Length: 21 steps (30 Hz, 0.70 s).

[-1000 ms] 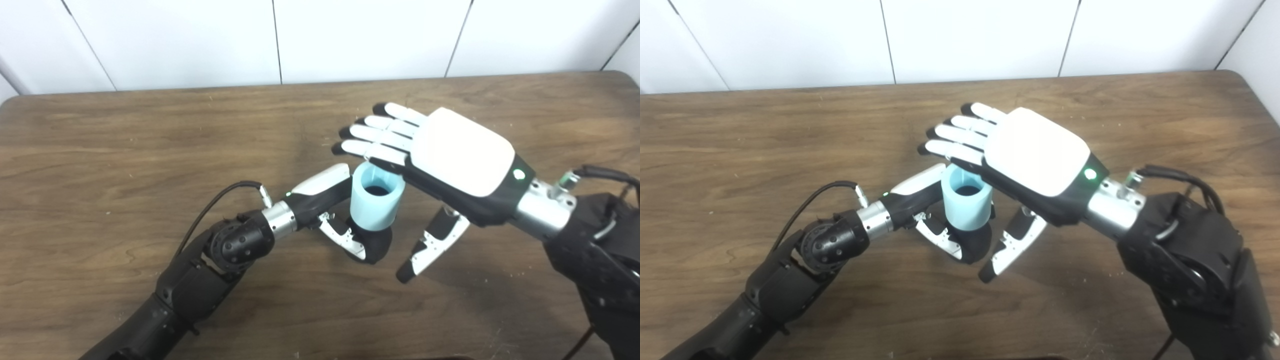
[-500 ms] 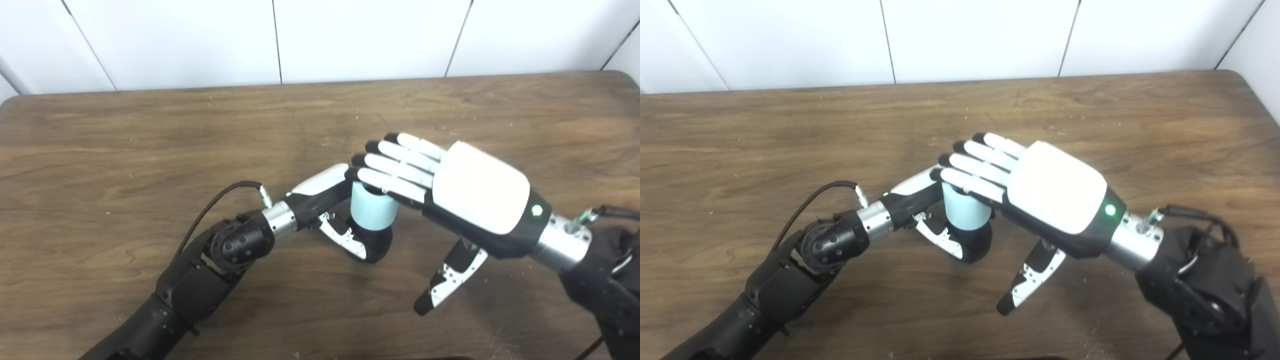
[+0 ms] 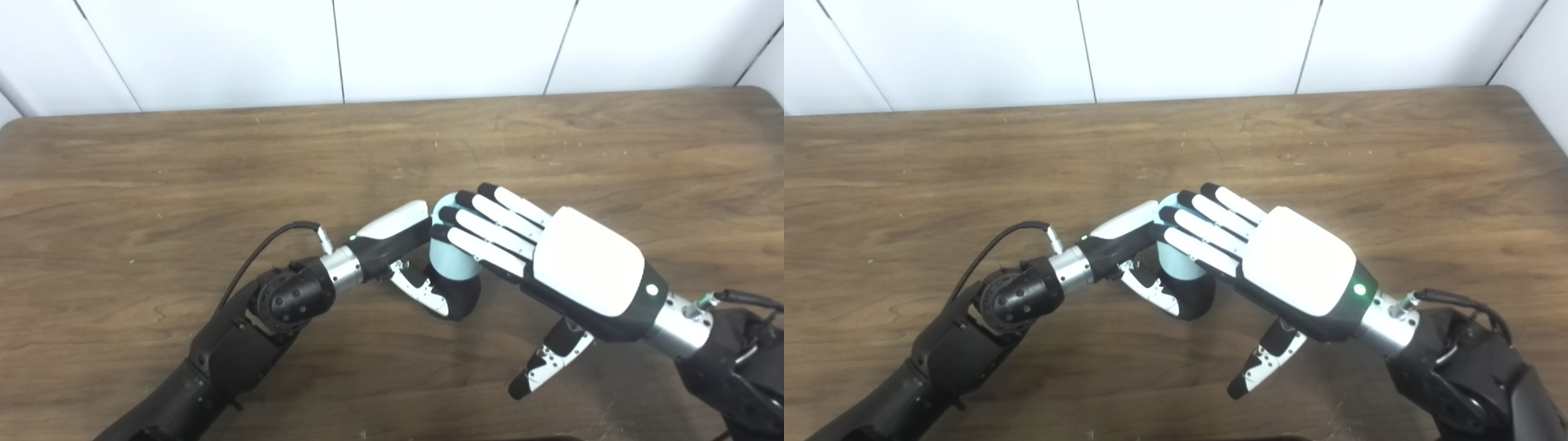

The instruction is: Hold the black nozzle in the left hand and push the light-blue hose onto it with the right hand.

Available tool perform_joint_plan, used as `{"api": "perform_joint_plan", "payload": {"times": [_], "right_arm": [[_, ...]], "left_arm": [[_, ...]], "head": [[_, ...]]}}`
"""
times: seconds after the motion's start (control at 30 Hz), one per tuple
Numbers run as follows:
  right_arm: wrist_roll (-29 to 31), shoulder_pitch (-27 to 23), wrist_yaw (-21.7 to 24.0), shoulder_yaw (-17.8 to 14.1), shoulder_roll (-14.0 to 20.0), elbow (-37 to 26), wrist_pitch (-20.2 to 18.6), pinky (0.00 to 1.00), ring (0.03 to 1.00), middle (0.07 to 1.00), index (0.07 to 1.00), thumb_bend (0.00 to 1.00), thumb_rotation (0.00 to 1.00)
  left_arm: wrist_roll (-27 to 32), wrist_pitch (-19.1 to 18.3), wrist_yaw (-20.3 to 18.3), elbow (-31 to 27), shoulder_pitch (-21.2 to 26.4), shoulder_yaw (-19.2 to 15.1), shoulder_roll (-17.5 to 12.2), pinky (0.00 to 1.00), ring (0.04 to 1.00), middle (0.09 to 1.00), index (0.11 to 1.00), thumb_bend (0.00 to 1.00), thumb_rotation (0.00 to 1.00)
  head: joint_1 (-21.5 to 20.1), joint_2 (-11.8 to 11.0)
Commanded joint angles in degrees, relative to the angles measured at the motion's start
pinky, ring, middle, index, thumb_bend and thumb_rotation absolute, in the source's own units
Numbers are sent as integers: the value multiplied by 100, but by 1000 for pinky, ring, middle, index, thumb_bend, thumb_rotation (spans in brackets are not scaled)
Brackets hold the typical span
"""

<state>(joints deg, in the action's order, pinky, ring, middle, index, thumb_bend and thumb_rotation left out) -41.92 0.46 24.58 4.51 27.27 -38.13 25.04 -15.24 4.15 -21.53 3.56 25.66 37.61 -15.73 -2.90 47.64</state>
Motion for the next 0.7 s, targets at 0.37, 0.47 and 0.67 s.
{"api": "perform_joint_plan", "payload": {"times": [0.37, 0.47, 0.67], "right_arm": [[60, 65, 103, 202, 79, -15, -37, 999, 1000, 1000, 1000, 915, 506], [115, 72, 119, 259, 90, 2, -83, 994, 1000, 1000, 1000, 910, 502], [233, 83, 156, 352, 131, 70, -166, 985, 1000, 1000, 1000, 905, 487]], "left_arm": [[-403, -579, -775, 318, -411, 414, -271, 846, 734, 596, 479, 502, 86], [-406, -582, -782, 321, -404, 423, -266, 846, 736, 598, 479, 502, 87], [-383, -598, -801, 311, -401, 415, -282, 846, 742, 602, 479, 502, 87]], "head": [[-14, 32], [-11, 34], [-10, 42]]}}
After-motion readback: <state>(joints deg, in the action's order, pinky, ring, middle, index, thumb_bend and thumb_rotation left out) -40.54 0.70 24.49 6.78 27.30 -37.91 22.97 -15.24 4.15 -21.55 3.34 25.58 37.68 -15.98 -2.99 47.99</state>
